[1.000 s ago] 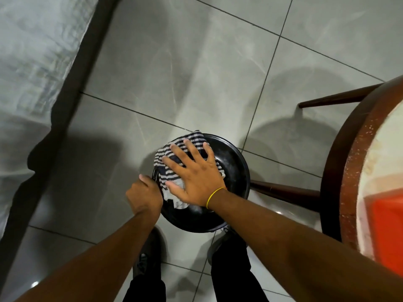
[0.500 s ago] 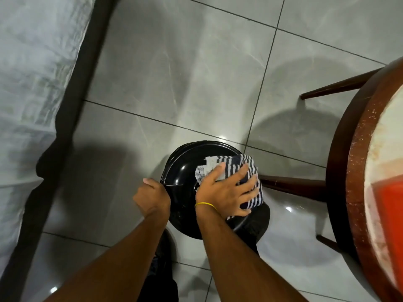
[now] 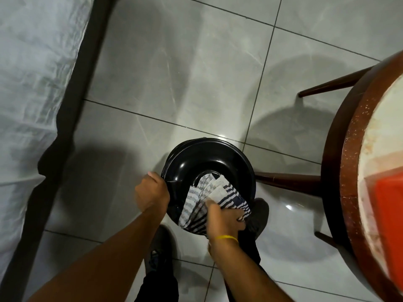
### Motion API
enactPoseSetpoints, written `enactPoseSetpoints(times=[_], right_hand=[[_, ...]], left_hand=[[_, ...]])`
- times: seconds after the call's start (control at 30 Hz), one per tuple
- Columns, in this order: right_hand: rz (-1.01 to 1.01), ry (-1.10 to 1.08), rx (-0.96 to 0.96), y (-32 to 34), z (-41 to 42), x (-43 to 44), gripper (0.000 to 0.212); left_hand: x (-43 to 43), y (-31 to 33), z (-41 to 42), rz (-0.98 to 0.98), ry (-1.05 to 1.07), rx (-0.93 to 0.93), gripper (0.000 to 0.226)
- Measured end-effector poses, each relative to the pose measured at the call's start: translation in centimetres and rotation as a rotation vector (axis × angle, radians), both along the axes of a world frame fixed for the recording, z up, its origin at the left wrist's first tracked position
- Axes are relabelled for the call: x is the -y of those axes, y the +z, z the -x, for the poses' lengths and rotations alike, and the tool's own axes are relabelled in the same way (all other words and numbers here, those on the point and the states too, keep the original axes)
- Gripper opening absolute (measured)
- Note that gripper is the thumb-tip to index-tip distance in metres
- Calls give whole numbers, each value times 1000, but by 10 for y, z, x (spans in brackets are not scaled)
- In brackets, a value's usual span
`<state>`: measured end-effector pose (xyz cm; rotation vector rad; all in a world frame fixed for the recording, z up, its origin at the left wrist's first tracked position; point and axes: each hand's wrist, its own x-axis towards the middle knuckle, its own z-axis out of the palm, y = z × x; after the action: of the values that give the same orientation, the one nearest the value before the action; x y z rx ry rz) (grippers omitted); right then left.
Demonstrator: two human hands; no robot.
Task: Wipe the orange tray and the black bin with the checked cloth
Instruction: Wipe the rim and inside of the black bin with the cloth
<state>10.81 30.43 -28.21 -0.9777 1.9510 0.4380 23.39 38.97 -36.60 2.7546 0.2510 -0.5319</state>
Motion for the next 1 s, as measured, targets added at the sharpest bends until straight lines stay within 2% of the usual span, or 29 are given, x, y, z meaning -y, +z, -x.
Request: enactPoseSetpoints(times=[0.03, 0.1, 0.13, 0.17, 0.27, 0.33, 0.4, 0.5, 0.57, 0.73, 1.0], right_hand=[[107, 272, -3, 10, 19, 2, 109], [473, 929, 6, 23, 47, 11, 90], [610, 1208, 95, 23, 51, 18, 82], [665, 1457, 255, 19, 50, 28, 76], [475, 2297, 734, -2, 27, 60, 76], [418, 2862, 916, -22, 10, 84, 86], [409, 3183, 1045, -38, -10, 106, 89], [272, 3232, 1312, -58, -38, 122, 75], [280, 3210, 1344, -65, -44, 118, 74], [489, 2948, 1217, -73, -12, 93, 76], [547, 2486, 1083, -84, 9, 70, 74]], left_hand=[[-2, 0, -3, 10, -42, -15, 56], [-10, 0, -10, 66, -153, -49, 48], [-12, 0, -13, 109, -201, -68, 45], [-14, 0, -17, 155, -238, -83, 43], [-15, 1, -25, 249, -302, -90, 43], [-17, -1, -27, 276, -316, -107, 45], [-18, -3, -27, 288, -332, -137, 48], [-18, -9, -24, 279, -343, -142, 50], [-17, -11, -23, 253, -326, -130, 50], [-13, -13, -22, 189, -302, -100, 48], [-12, -15, -21, 233, -320, -66, 47]])
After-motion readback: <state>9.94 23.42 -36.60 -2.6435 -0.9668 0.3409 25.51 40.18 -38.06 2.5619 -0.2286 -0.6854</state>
